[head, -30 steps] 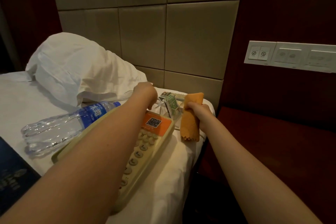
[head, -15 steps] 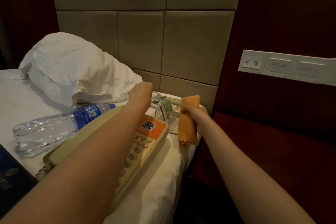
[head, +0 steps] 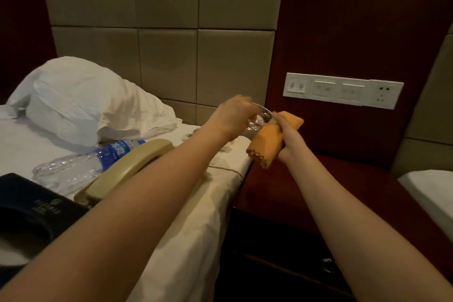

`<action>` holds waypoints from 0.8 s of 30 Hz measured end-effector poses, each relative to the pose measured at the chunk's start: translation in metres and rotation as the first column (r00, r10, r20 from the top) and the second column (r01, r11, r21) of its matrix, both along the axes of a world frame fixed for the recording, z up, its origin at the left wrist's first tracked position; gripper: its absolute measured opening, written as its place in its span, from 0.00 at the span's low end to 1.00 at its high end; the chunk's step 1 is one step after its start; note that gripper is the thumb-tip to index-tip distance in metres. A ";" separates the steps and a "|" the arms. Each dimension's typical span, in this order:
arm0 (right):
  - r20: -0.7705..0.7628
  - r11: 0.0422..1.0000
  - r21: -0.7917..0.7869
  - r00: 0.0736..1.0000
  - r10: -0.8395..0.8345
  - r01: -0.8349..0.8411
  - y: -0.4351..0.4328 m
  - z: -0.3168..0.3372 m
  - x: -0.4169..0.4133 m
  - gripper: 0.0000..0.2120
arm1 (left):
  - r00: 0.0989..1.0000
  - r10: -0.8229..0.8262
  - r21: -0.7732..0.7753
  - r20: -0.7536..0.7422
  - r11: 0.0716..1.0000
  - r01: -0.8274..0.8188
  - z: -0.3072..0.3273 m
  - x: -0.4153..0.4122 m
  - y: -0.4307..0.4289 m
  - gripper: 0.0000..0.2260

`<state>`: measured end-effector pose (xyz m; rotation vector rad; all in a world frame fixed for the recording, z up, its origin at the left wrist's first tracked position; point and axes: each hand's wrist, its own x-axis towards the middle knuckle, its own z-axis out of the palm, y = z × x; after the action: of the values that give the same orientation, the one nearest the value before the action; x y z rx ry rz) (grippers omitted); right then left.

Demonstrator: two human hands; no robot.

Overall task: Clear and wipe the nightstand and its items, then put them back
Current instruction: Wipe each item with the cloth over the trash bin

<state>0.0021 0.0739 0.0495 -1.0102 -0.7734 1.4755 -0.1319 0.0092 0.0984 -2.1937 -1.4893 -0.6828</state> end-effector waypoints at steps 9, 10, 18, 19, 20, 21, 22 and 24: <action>0.087 0.974 -0.013 0.970 -0.225 0.227 -0.084 -0.026 0.075 0.31 | 0.810 -0.035 -0.184 0.585 0.967 0.175 -0.045 0.065 -0.037 0.37; 0.098 0.974 -0.012 0.970 -0.224 0.226 -0.093 -0.029 0.081 0.30 | 0.646 0.018 -0.258 0.763 0.925 0.279 -0.052 0.072 -0.043 0.39; 0.175 0.994 -0.053 0.981 -0.082 0.093 -0.169 -0.079 0.106 0.06 | -0.276 0.587 0.014 0.761 0.410 0.912 -0.125 0.094 -0.103 0.17; 0.185 0.995 -0.061 0.981 -0.064 0.077 -0.175 -0.087 0.109 0.05 | -0.325 0.612 0.029 0.721 0.441 0.897 -0.136 0.098 -0.107 0.20; 0.201 0.997 -0.058 0.979 -0.043 0.055 -0.180 -0.097 0.111 0.05 | -0.347 0.632 0.027 0.693 0.459 0.888 -0.147 0.101 -0.111 0.22; 0.222 0.998 -0.054 0.975 -0.027 0.040 -0.183 -0.107 0.114 0.04 | -0.349 0.647 0.020 0.678 0.458 0.889 -0.156 0.103 -0.116 0.24; 0.248 0.998 -0.053 0.969 -0.015 0.029 -0.187 -0.116 0.116 0.06 | -0.343 0.661 0.013 0.667 0.450 0.893 -0.165 0.104 -0.120 0.25; 0.309 0.997 -0.075 0.951 0.007 0.017 -0.195 -0.137 0.121 0.11 | -0.339 0.691 -0.013 0.638 0.450 0.893 -0.178 0.106 -0.129 0.26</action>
<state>0.1236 -0.1215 -0.0876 -1.3212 -0.9399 1.3669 -0.0261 -0.1198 -0.0793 -1.8663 -2.4995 -3.8971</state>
